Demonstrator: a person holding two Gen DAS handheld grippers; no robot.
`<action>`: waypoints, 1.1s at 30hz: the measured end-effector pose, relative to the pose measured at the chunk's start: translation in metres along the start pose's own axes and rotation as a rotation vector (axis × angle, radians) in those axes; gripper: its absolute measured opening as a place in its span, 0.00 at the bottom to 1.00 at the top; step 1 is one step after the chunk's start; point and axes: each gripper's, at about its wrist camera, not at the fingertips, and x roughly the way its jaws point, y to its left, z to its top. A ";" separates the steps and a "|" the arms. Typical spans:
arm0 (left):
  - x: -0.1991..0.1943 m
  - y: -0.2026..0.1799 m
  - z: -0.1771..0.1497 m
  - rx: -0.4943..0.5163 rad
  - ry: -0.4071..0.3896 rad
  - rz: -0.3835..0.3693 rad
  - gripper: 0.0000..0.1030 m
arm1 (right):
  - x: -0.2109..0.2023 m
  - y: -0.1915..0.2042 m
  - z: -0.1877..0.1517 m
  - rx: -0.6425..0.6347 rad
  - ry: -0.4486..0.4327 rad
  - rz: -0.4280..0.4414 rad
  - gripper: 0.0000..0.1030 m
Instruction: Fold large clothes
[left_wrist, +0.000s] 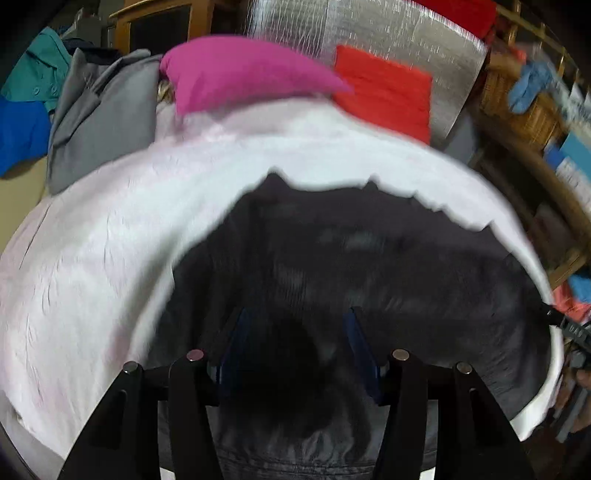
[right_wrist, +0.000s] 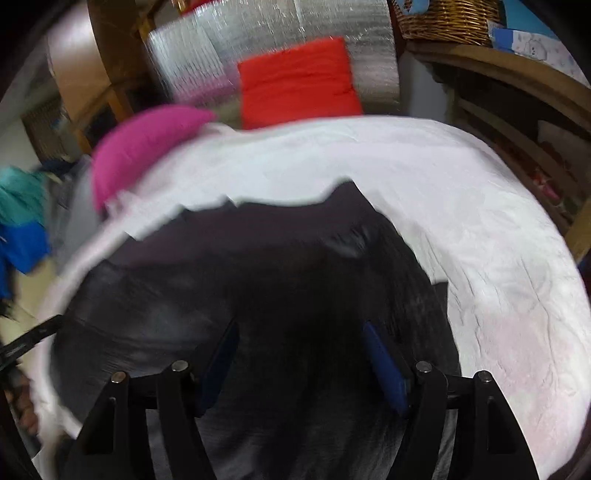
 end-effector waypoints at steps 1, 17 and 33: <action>0.006 -0.002 -0.005 0.010 0.009 0.019 0.55 | 0.011 -0.002 -0.004 0.002 0.022 -0.026 0.74; 0.019 -0.006 -0.014 0.052 -0.029 0.083 0.58 | 0.006 0.010 -0.009 0.033 0.010 -0.106 0.81; -0.012 -0.004 -0.025 -0.003 -0.054 0.069 0.59 | -0.003 0.076 -0.026 -0.045 0.003 -0.067 0.82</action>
